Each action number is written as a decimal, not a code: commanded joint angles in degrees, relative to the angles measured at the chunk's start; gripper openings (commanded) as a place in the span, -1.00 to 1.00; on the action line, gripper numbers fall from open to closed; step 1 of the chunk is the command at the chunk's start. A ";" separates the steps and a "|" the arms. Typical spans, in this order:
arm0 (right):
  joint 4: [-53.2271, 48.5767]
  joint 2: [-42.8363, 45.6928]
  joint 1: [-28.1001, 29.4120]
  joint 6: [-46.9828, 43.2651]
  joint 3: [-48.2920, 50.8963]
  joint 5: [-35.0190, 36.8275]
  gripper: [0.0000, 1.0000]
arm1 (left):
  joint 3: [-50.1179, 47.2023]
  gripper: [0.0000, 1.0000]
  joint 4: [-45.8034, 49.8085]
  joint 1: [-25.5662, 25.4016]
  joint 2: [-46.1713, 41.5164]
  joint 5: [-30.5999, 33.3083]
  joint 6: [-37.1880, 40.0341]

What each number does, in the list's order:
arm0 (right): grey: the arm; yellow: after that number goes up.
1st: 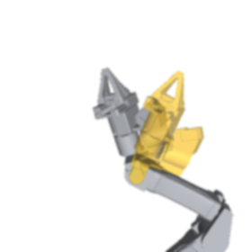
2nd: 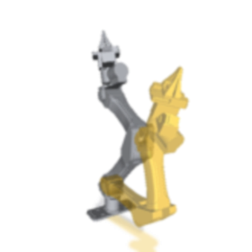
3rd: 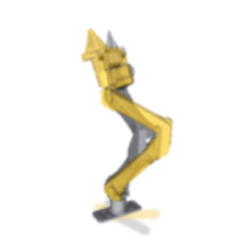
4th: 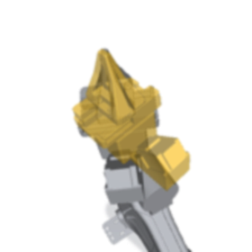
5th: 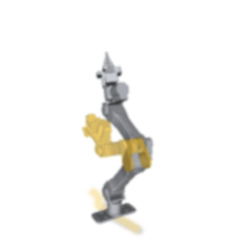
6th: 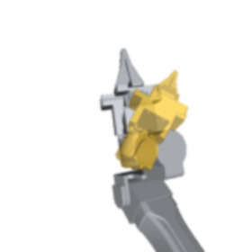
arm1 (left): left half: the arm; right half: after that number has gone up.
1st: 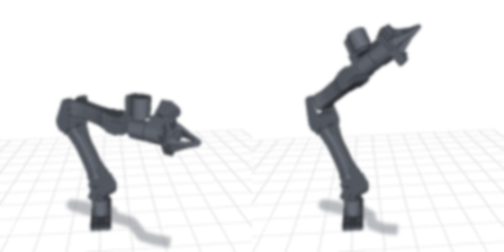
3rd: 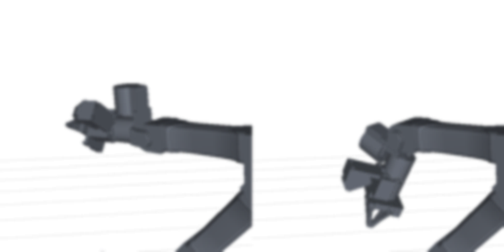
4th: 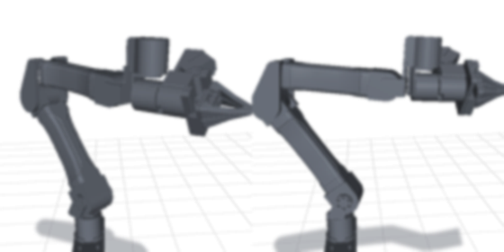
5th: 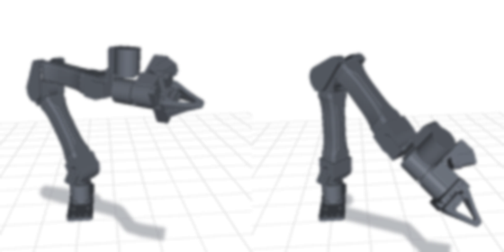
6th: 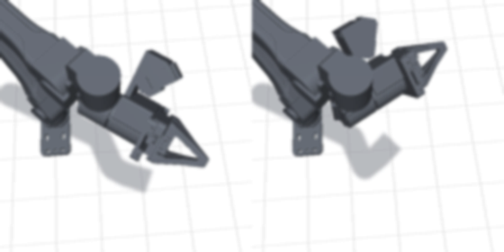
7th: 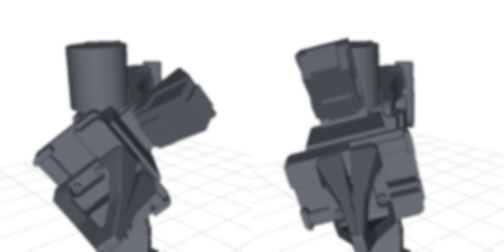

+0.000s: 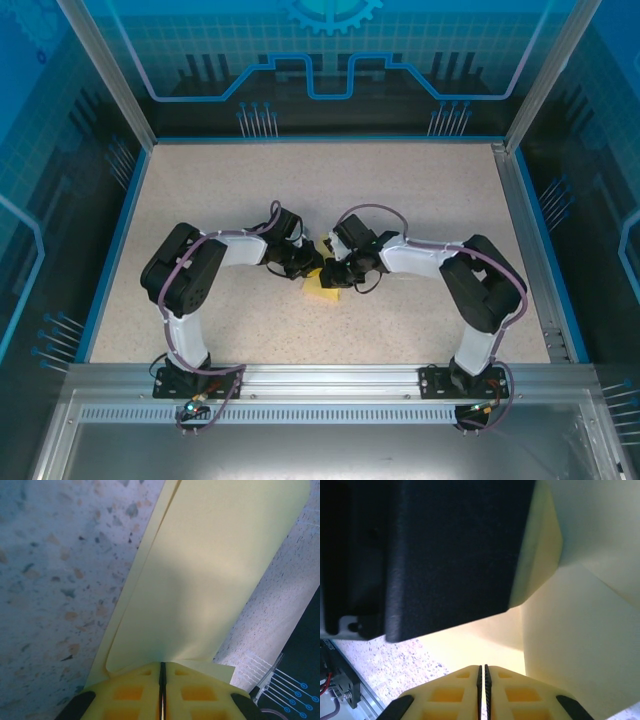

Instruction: Fold a paper plane with a square sheet of paper (pick it up from the middle)

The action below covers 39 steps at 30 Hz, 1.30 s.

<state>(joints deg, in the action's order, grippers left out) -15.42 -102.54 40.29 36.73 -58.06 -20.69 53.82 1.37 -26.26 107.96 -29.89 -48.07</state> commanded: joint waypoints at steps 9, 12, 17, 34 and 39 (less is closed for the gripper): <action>-1.74 -2.62 -1.02 -0.04 2.59 -0.20 -0.72 | -1.34 -0.80 2.94 -0.81 2.29 0.60 1.32; -1.53 -2.74 -1.40 -0.34 3.48 -0.14 -0.72 | -1.61 -0.80 2.68 -0.81 2.43 0.83 1.30; -2.67 -2.04 -1.60 -1.02 2.64 -0.34 -0.71 | -1.79 -0.80 2.57 -0.80 2.68 0.96 1.28; -4.96 -2.01 -0.78 -1.75 2.94 -1.02 -0.69 | -1.78 -0.82 2.60 -0.81 2.52 0.76 1.30; -5.45 -1.35 -1.48 -2.28 6.19 0.57 -0.70 | -1.62 -0.82 2.86 -0.81 2.61 0.89 1.49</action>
<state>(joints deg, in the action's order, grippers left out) -17.43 -103.39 39.42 35.55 -54.35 -21.71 53.82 1.13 -26.37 108.18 -30.09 -47.88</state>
